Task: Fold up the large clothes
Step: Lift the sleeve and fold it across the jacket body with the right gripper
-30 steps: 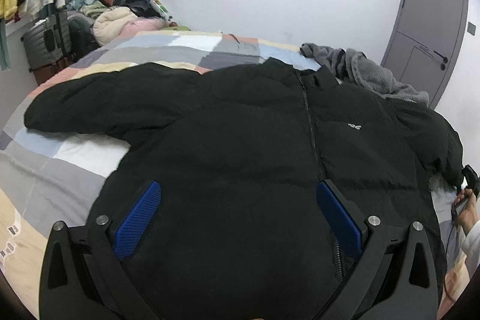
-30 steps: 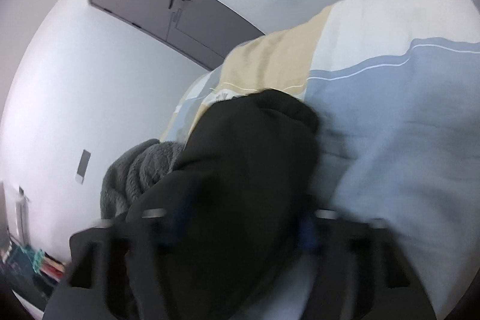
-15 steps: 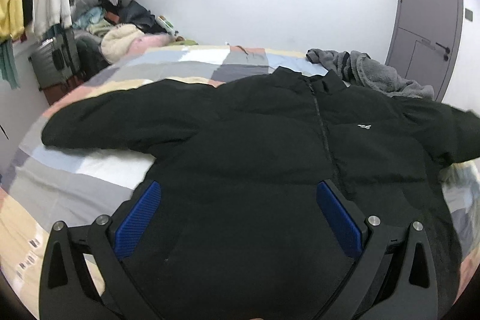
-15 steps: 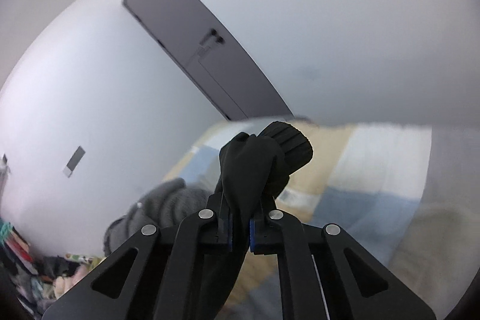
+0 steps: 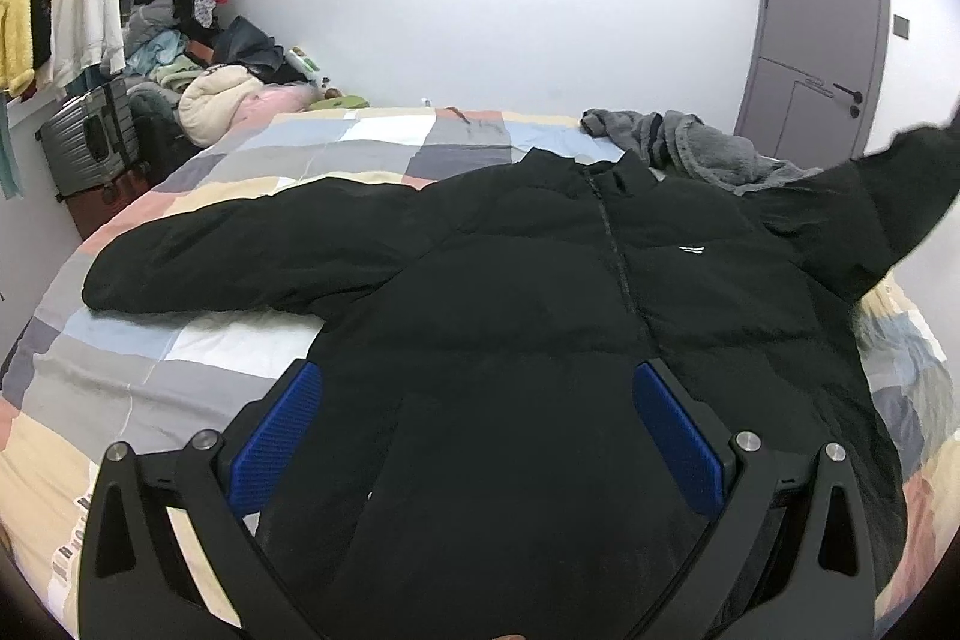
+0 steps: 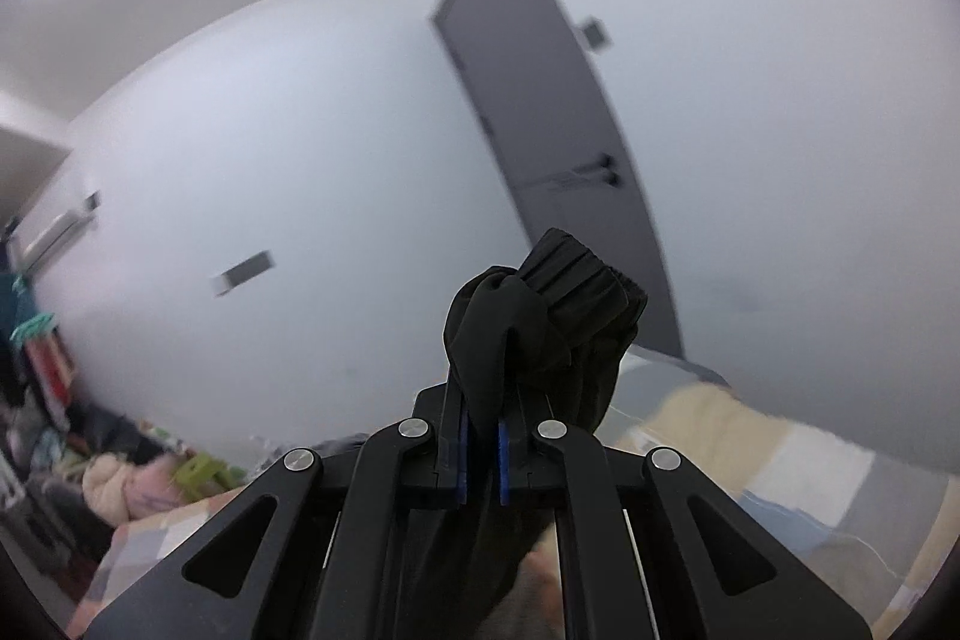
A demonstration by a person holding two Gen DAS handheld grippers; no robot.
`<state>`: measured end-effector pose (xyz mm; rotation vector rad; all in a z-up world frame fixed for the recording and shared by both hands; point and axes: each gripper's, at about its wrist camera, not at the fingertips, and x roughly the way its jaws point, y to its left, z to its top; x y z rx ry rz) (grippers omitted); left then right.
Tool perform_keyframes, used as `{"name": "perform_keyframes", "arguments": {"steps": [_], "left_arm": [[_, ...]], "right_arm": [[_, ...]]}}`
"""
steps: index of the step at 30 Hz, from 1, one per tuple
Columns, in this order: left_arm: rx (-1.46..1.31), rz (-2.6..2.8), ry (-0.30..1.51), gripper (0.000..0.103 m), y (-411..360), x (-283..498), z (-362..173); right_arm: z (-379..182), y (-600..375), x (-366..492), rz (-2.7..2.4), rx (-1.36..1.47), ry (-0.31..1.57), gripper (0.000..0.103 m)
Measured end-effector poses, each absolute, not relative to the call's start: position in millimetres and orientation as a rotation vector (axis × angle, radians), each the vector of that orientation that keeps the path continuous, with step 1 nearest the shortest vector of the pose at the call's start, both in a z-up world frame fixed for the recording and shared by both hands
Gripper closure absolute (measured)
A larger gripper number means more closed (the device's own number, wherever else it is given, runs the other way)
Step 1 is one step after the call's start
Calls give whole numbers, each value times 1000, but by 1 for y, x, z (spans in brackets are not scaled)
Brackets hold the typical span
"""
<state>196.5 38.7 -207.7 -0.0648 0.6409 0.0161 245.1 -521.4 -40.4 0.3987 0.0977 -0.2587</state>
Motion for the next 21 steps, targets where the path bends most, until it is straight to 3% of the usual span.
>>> {"name": "perform_keyframes", "arguments": {"steps": [10, 21], "left_arm": [[-69, -41, 609, 0, 41, 175, -202], [-119, -28, 609, 0, 73, 172, -210]], "right_arm": [[23, -358, 266, -60, 171, 95, 98], [-12, -161, 317, 197, -1, 189, 94]]}}
